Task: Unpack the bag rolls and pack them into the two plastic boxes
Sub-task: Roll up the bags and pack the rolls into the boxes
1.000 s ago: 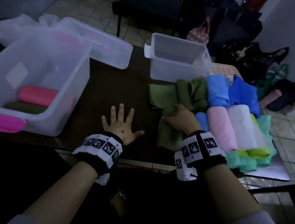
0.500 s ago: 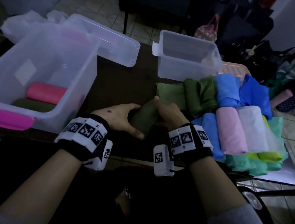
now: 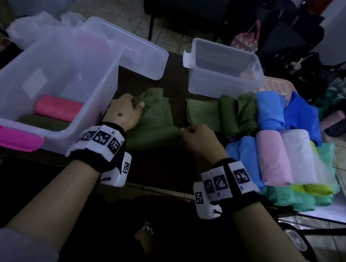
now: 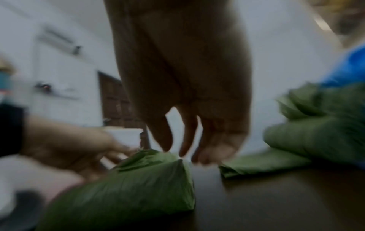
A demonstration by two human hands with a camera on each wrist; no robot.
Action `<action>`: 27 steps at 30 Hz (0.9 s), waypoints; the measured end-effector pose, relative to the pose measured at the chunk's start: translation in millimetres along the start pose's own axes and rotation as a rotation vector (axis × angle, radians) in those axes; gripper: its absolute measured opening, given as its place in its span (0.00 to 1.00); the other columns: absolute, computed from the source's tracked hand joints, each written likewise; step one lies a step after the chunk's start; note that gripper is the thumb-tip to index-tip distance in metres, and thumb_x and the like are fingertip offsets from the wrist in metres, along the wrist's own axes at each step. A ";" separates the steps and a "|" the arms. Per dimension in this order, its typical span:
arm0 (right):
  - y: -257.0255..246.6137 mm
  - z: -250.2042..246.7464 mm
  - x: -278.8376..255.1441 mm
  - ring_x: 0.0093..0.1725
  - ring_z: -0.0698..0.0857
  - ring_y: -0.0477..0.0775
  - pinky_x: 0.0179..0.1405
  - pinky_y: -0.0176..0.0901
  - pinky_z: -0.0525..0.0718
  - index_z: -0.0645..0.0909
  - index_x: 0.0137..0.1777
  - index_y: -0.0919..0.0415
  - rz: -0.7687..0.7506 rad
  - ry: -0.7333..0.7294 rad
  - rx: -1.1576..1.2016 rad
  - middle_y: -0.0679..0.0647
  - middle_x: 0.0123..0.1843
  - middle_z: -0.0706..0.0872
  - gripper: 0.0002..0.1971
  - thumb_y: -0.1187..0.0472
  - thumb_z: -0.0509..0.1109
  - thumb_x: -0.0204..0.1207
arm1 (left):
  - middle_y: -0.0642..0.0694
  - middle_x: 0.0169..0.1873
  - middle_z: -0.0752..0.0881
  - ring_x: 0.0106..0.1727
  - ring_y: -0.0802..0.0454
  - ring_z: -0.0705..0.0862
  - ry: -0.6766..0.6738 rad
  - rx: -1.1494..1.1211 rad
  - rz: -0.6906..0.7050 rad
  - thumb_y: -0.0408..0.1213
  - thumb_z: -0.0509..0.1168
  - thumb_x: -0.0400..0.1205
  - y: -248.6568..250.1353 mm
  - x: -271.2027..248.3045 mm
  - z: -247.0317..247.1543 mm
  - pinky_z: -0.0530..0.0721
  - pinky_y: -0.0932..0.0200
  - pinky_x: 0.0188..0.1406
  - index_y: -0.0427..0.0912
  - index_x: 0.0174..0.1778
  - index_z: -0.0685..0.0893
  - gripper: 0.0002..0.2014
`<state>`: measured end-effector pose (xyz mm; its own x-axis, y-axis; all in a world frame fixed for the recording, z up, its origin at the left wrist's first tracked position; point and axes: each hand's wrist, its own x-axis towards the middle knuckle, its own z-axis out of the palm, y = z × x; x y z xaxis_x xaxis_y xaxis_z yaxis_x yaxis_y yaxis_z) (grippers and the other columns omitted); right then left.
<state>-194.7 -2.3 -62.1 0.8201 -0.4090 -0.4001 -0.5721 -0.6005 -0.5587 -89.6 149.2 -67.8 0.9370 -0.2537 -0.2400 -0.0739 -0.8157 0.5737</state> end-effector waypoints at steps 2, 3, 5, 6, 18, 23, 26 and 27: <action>-6.3 4.5 -3.6 0.54 0.81 0.57 0.55 0.48 0.81 0.79 0.60 0.64 -0.274 0.082 -0.202 0.57 0.54 0.81 0.13 0.59 0.65 0.79 | 0.37 0.69 0.76 0.68 0.38 0.76 0.069 -0.079 0.010 0.48 0.56 0.86 0.8 2.3 1.6 0.72 0.47 0.67 0.39 0.73 0.70 0.23; -10.8 7.4 -4.5 0.60 0.78 0.57 0.61 0.49 0.78 0.78 0.62 0.61 -0.390 0.084 -0.283 0.56 0.57 0.78 0.14 0.61 0.66 0.76 | 0.38 0.69 0.76 0.69 0.39 0.75 0.103 -0.078 0.049 0.46 0.57 0.85 1.9 1.9 2.4 0.72 0.47 0.68 0.40 0.72 0.71 0.21; -21.3 16.0 -4.2 0.66 0.73 0.59 0.68 0.52 0.73 0.74 0.68 0.58 -0.529 0.003 -0.408 0.56 0.64 0.75 0.22 0.62 0.68 0.74 | 0.40 0.67 0.75 0.67 0.42 0.76 0.164 -0.010 0.148 0.40 0.61 0.84 5.1 1.7 2.5 0.73 0.50 0.67 0.42 0.68 0.76 0.16; -25.7 20.6 -3.7 0.68 0.71 0.59 0.70 0.53 0.71 0.71 0.71 0.57 -0.552 -0.051 -0.470 0.57 0.68 0.73 0.25 0.61 0.68 0.73 | 0.41 0.67 0.75 0.67 0.43 0.76 0.157 0.042 0.184 0.38 0.62 0.83 8.3 2.9 1.9 0.74 0.51 0.66 0.43 0.65 0.79 0.14; -29.2 43.7 6.4 0.71 0.71 0.60 0.67 0.53 0.71 0.62 0.77 0.56 -0.479 -0.180 -0.653 0.57 0.72 0.71 0.40 0.54 0.76 0.67 | 0.44 0.83 0.51 0.83 0.47 0.50 -0.485 0.386 0.348 0.37 0.50 0.88 -7.6 14.9 12.5 0.47 0.57 0.79 0.47 0.81 0.60 0.23; -30.3 34.0 4.4 0.68 0.76 0.59 0.57 0.40 0.74 0.66 0.76 0.60 -0.471 -0.290 -0.520 0.59 0.71 0.75 0.39 0.60 0.78 0.66 | 0.46 0.83 0.52 0.83 0.48 0.52 -0.525 0.385 0.334 0.46 0.46 0.89 -1.6 15.2 16.1 0.48 0.54 0.80 0.47 0.80 0.62 0.23; -22.4 35.5 1.4 0.68 0.76 0.60 0.57 0.42 0.74 0.65 0.77 0.60 -0.466 -0.281 -0.473 0.60 0.71 0.76 0.39 0.63 0.78 0.66 | 0.46 0.83 0.51 0.83 0.48 0.50 -0.512 0.360 0.343 0.45 0.47 0.89 -1.7 13.8 20.4 0.47 0.55 0.80 0.46 0.81 0.61 0.23; -19.8 35.8 1.1 0.67 0.77 0.60 0.55 0.42 0.75 0.63 0.77 0.61 -0.448 -0.280 -0.442 0.60 0.70 0.77 0.40 0.63 0.78 0.66 | 0.46 0.83 0.51 0.83 0.48 0.50 -0.507 0.352 0.344 0.42 0.48 0.89 -2.8 13.7 21.6 0.47 0.55 0.80 0.46 0.81 0.60 0.22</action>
<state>-182.8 33.7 -77.5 0.9086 0.1008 -0.4053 -0.0718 -0.9184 -0.3892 -83.9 136.8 -89.7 0.5725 -0.6681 -0.4753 -0.5233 -0.7440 0.4154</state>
